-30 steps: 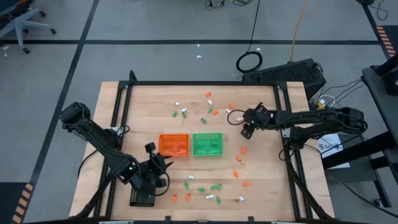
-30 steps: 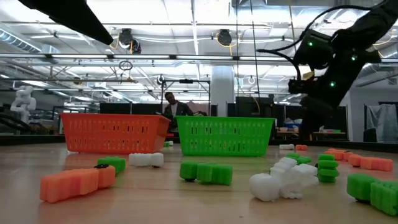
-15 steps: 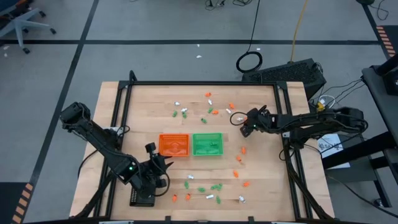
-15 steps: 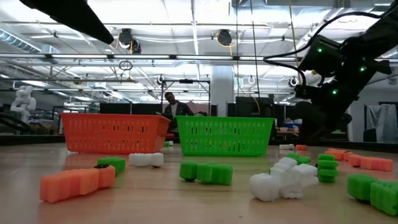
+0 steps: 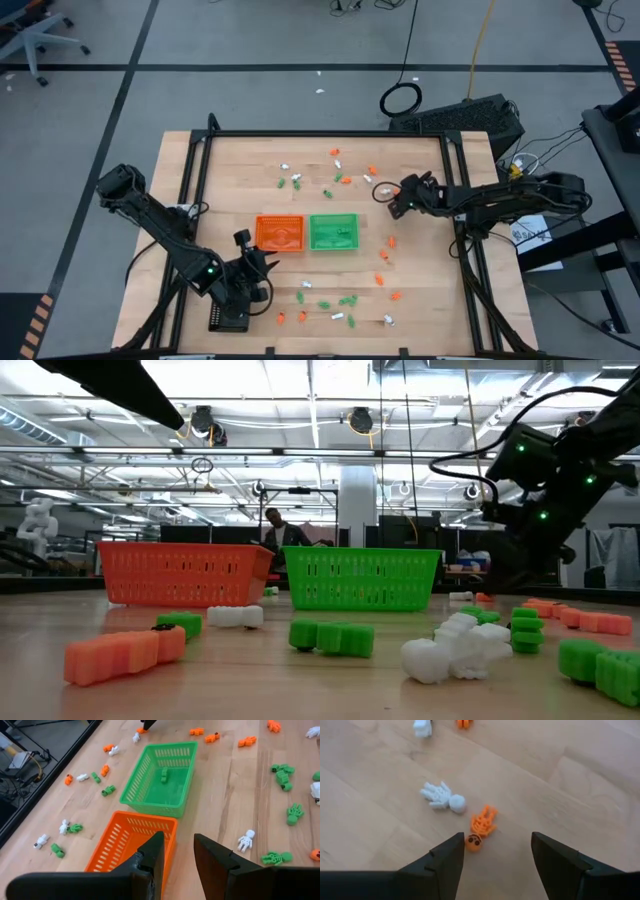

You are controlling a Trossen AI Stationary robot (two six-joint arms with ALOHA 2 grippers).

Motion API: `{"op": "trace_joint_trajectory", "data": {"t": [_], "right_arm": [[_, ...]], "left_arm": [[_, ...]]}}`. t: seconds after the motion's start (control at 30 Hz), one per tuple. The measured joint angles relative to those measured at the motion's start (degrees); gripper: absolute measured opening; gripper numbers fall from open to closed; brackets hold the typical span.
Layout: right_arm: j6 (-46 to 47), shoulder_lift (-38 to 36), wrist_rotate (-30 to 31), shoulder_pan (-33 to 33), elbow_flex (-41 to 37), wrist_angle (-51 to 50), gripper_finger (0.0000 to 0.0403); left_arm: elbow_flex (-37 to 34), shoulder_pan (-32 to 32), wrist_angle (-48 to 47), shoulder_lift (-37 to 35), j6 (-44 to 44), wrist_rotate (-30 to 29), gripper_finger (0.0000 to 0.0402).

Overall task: Sort Halloween decoration
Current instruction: Put the orange skeleton toy into the orange bin

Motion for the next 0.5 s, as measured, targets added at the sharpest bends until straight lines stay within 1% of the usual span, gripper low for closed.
{"op": "trace_joint_trajectory", "data": {"t": [0.1,0.27,0.4,0.5], "right_arm": [[0.0,0.0,-0.1,0.0,-0.8,1.3,0.0215],[-1.3,0.0,-1.5,0.0,-2.6,7.6,0.0215],[-2.1,0.0,-1.5,0.0,-2.7,7.1,0.0214],[-2.9,0.0,-1.4,0.0,-2.7,7.1,0.0206]], "left_arm": [[0.0,0.0,0.1,0.0,-0.2,0.0,0.0104],[0.0,0.0,0.4,0.0,-0.2,0.0,0.0104],[0.0,0.0,0.5,0.0,-0.1,0.0,0.0104],[0.0,0.0,0.5,0.0,-0.1,0.0,0.0104]]}}
